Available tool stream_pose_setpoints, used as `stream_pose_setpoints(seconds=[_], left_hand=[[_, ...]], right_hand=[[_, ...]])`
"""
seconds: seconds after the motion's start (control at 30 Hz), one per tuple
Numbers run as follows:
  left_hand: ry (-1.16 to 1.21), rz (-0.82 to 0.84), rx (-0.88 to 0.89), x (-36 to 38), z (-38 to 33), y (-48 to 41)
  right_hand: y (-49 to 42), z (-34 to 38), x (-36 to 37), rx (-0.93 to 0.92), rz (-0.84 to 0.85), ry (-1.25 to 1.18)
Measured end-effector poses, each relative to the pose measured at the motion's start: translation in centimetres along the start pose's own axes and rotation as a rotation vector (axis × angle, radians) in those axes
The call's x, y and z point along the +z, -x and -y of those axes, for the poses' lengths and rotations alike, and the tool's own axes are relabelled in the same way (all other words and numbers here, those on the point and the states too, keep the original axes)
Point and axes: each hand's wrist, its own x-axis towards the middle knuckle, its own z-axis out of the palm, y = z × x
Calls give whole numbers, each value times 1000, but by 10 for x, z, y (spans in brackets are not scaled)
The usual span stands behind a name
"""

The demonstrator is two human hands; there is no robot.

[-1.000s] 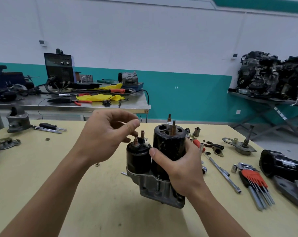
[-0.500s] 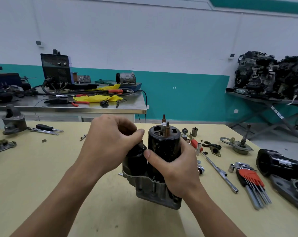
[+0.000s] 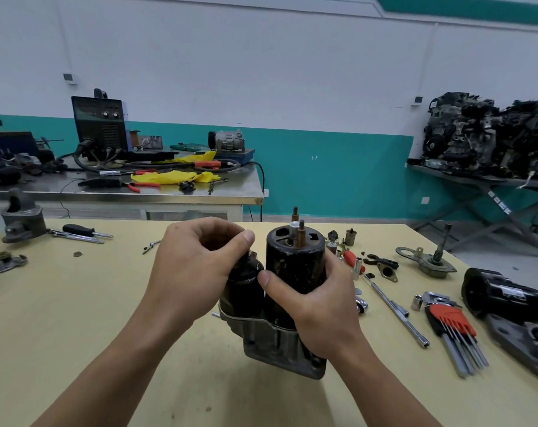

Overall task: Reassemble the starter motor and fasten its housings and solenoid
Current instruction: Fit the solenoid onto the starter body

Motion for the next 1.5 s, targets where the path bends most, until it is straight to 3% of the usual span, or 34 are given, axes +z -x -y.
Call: stream_pose_setpoints(seconds=[0.17, 0.27, 0.47, 0.73, 0.83, 1.0, 1.27, 1.5], left_hand=[[177, 115, -184, -5, -2, -8], [179, 283, -233, -12, -6, -20], [66, 718, -113, -34, -10, -51], [-10, 857, -5, -37, -8, -64], [-58, 846, 31, -37, -5, -60], [55, 693, 41, -29, -1, -43], [205, 543, -163, -12, 7, -35], [264, 517, -68, -9, 12, -28]], right_hand=[[0, -1, -1, 2, 0, 0], [-1, 0, 0, -3, 2, 3], [0, 0, -4, -2, 29, -19], [-1, -3, -6, -7, 64, -34], [-1, -4, -7, 5, 63, -37], [-1, -5, -10, 11, 45, -42], [-1, -6, -9, 8, 68, -38], [-2, -7, -13, 28, 53, -68]])
